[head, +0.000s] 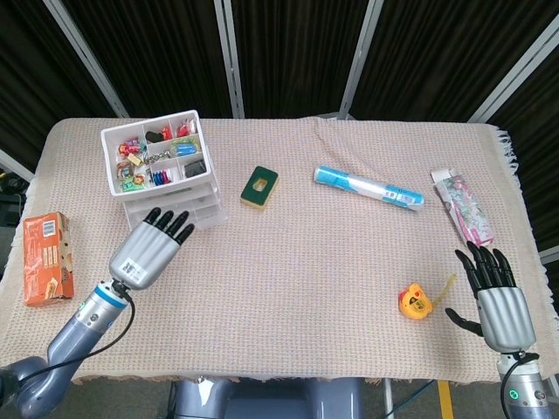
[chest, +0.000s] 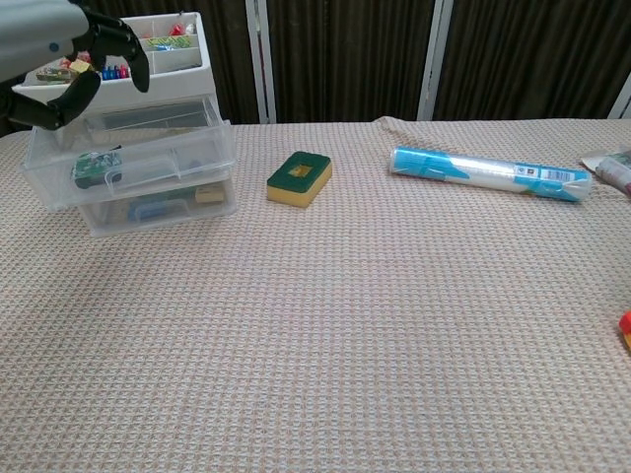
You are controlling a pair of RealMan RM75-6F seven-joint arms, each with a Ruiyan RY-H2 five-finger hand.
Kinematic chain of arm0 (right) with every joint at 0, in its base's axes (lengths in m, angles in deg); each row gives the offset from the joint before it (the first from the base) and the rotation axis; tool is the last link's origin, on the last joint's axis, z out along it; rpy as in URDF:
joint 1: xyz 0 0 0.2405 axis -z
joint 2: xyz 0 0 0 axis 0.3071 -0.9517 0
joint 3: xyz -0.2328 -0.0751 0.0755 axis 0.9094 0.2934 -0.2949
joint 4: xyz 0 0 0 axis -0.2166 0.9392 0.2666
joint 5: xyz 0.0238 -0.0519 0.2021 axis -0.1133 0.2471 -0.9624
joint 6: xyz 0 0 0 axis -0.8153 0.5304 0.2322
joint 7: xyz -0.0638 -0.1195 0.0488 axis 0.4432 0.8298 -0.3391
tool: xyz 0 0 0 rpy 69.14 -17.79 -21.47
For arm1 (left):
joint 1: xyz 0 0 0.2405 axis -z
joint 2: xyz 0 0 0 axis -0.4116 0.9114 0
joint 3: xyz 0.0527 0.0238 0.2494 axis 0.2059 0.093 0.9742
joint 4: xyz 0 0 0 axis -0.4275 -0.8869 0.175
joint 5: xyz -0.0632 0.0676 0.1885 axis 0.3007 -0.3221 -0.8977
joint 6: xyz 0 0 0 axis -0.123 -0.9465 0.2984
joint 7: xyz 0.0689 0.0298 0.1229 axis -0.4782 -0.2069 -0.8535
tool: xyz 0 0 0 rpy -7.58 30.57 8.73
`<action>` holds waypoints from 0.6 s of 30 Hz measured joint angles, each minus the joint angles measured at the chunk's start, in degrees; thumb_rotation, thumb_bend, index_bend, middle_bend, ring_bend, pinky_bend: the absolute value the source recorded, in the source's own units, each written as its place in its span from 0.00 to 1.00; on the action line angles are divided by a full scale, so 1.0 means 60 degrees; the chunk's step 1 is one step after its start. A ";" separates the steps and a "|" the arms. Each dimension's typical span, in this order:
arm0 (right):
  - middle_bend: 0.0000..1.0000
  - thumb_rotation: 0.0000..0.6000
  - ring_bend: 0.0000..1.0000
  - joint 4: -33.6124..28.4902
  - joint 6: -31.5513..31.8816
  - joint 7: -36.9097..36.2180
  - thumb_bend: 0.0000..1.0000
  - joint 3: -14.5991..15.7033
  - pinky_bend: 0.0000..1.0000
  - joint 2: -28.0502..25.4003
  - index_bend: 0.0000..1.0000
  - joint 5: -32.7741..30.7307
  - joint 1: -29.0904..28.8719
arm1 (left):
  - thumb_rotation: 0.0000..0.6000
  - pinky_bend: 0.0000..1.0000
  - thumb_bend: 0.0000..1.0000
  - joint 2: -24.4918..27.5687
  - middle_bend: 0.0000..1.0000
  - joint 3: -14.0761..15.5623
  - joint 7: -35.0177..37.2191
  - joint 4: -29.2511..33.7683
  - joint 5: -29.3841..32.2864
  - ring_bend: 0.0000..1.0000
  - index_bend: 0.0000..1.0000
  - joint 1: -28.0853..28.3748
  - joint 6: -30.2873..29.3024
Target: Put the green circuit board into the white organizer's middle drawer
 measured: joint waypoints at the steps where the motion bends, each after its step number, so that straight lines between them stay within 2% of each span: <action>1: 0.00 1.00 0.00 -0.0003 -0.0002 0.0003 0.00 -0.0001 0.00 0.0002 0.09 0.0000 -0.0001 | 1.00 0.23 1.00 -0.0045 0.14 0.0217 0.0019 -0.0236 -0.0463 0.19 0.31 -0.0086 -0.0055; 8: 0.00 1.00 0.00 -0.0019 -0.0011 0.0009 0.00 -0.0003 0.00 0.0000 0.09 -0.0014 0.0000 | 1.00 0.20 1.00 -0.0325 0.10 0.1121 -0.0291 -0.1764 -0.2231 0.14 0.29 -0.0377 0.0041; 12: 0.00 1.00 0.00 -0.0021 -0.0017 0.0004 0.00 -0.0003 0.00 -0.0003 0.09 -0.0015 -0.0002 | 1.00 0.16 1.00 -0.0436 0.04 0.1270 -0.0688 -0.2327 -0.2534 0.08 0.25 -0.0395 0.0459; 18: 0.00 1.00 0.00 -0.0022 -0.0038 -0.0016 0.00 0.0001 0.00 -0.0011 0.09 -0.0024 -0.0006 | 1.00 0.15 1.00 -0.0500 0.02 0.1249 -0.1510 -0.2652 -0.2412 0.06 0.25 -0.0328 0.1466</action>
